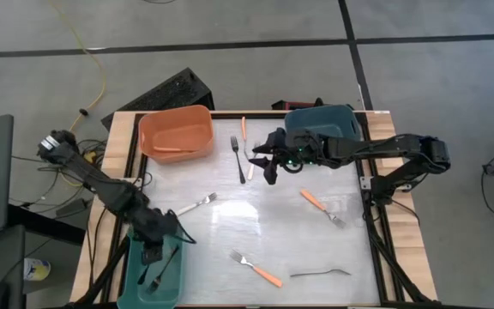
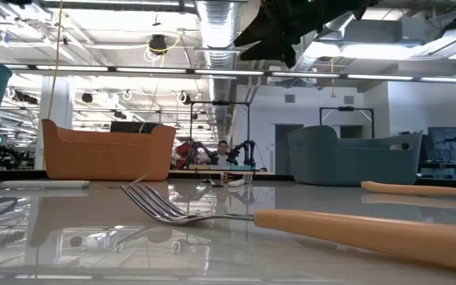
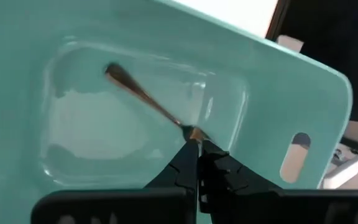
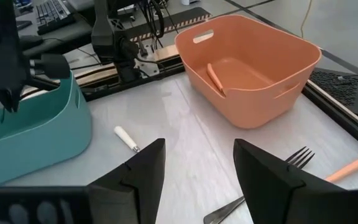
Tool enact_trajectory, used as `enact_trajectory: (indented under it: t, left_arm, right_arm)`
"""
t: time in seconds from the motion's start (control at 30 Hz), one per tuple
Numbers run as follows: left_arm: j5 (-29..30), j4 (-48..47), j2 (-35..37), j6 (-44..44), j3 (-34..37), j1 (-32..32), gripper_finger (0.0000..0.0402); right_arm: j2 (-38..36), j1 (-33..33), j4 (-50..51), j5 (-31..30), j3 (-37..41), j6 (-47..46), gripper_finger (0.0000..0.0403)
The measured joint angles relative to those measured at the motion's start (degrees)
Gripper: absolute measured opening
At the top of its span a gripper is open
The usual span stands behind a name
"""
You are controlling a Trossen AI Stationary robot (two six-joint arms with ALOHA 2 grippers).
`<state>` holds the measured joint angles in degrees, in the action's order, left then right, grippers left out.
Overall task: Sort silverware by color (type)
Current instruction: Put the black fork into the green bin, then put the orange fork into the orange bin
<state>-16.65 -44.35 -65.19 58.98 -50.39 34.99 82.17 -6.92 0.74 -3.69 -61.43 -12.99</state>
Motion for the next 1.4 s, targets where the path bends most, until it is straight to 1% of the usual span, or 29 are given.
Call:
enact_trajectory:
  t: [0.17,0.27,0.4,0.5,0.67,0.8,0.9,1.07,1.27,1.4]
  left_arm:
    - [-1.1,5.5,-4.7,-0.3,0.0,-0.4,0.0000]
    - [-0.9,6.0,-5.2,-0.2,0.0,-0.4,0.0000]
    - [-0.8,6.4,-5.2,1.3,0.0,-0.3,0.0007]
    - [-1.0,6.7,-5.2,1.6,0.0,-0.3,0.0028]
    - [-1.8,6.4,-5.2,1.7,0.0,-0.6,0.0074]
    - [-5.9,5.0,-5.2,0.9,0.0,-1.9,0.0102]
    - [-9.4,2.3,-4.8,-0.7,0.0,-3.2,0.0114]
    - [-10.4,0.9,-1.9,-3.5,0.0,-4.8,0.0119]
    - [-10.3,-0.1,4.7,-3.2,0.0,-8.3,0.0119]
    - [-7.5,0.3,9.6,-2.5,0.0,-11.3,0.0119]
  right_arm:
    - [0.0,0.0,0.1,0.9,0.0,0.0,0.0211]
    - [0.0,0.2,0.2,1.1,0.0,0.0,0.0211]
    - [0.0,0.1,0.4,2.9,0.0,0.0,0.0211]
    - [0.0,0.1,0.7,3.0,0.0,0.0,0.0211]
    - [0.0,0.1,0.8,3.0,0.0,0.0,0.0211]
    - [0.0,0.0,1.0,3.0,0.0,0.2,0.0211]
    - [0.0,0.0,1.0,3.0,0.0,1.4,0.0211]
    - [0.0,0.0,1.0,3.0,0.0,1.5,0.0211]
    - [0.0,0.0,1.0,2.9,0.0,1.0,0.0211]
    - [0.0,0.0,0.9,2.9,0.0,1.0,0.0211]
